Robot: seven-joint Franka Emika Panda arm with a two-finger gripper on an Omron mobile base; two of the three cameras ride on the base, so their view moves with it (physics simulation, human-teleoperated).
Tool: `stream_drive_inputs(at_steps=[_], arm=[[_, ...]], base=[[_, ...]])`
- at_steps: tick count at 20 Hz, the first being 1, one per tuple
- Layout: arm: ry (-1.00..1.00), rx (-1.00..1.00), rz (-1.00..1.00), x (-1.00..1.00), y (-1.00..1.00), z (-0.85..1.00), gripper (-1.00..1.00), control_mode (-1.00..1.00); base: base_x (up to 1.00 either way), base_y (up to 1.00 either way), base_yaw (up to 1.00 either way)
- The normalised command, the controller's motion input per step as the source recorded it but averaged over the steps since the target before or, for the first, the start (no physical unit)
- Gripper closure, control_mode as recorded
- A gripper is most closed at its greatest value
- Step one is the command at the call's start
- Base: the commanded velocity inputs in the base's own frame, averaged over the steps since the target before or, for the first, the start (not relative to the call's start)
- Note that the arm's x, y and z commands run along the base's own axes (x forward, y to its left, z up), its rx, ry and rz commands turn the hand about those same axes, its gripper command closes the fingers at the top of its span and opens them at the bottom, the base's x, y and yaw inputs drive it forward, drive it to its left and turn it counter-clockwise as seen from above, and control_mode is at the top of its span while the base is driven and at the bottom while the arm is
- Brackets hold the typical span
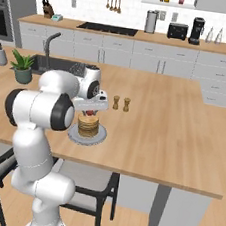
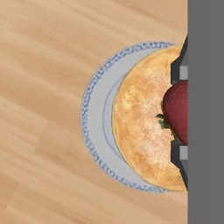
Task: Take the strawberry from the fridge and place it on top of the pancake, located on the dining counter.
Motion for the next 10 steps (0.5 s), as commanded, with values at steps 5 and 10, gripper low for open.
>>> stream_drive_inputs(at_steps=[5, 10], arm=[[0.00, 0.00, 0.00, 0.00, 0.00, 0.00, 1.00, -1.00], [0.00, 0.00, 0.00, 0.00, 0.00, 0.00, 1.00, -1.00]], base=[[0.00, 0.00, 0.00], [0.00, 0.00, 0.00]])
